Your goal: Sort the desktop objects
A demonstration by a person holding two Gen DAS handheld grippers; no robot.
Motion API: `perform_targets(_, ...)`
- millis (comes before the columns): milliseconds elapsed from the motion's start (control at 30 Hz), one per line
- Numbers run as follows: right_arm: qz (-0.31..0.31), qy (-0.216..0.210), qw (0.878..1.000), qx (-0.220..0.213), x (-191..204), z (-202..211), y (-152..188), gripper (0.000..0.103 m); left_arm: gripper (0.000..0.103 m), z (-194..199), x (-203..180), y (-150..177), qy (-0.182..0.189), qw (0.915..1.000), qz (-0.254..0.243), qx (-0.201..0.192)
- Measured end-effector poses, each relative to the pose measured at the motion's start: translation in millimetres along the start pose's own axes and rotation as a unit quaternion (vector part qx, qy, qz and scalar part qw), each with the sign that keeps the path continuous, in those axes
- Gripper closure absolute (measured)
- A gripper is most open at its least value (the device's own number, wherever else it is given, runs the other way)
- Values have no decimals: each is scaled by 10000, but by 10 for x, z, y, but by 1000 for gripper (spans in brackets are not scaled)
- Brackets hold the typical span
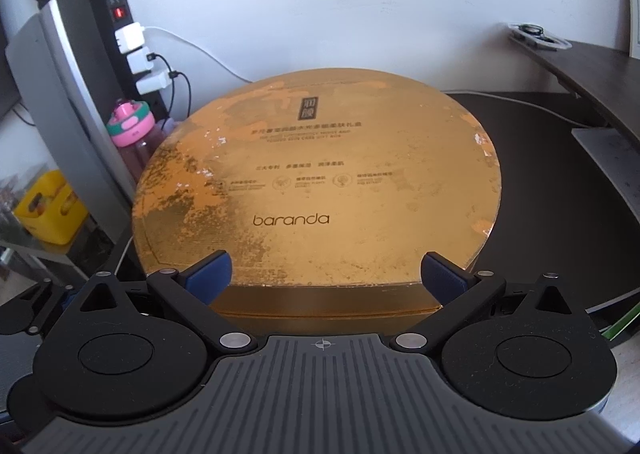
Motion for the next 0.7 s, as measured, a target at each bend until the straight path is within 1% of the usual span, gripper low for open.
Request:
perform_targets(100,0,-13,10000,25,20,-28,9,0,1,-10,-6,2,47,10000,-16,12)
perform_targets(200,-2,-1,10000,0,6,-40,0,0,1,-11,-30,-4,217,9997,-76,-14)
perform_targets(300,-84,-1,9999,-73,-29,-29,-11,0,1,-2,-29,-52,259,9995,-38,-159)
perform_targets(400,-147,14,9998,-102,-69,-16,-22,0,1,19,39,-169,181,9990,200,-358)
perform_targets(533,-196,37,9997,-140,-103,-15,-30,0,1,75,256,-370,-273,9944,725,-719)
perform_targets(600,-198,46,9997,-141,-111,-28,-32,0,1,54,375,-423,-590,9912,913,-759)
perform_targets(700,-149,70,9998,-96,-92,-77,-24,0,1,25,554,-502,-1064,9838,1192,-817)
Point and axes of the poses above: each gripper's, at about its wrist camera, not at the fingertips, and z roughly against the way its jaws point, x to its left, y to its underside, the point moved 3 cm from there along -z, roughly the way its jaws point, and after that the axes turned 9 degrees about z, right-handed, at the moved point
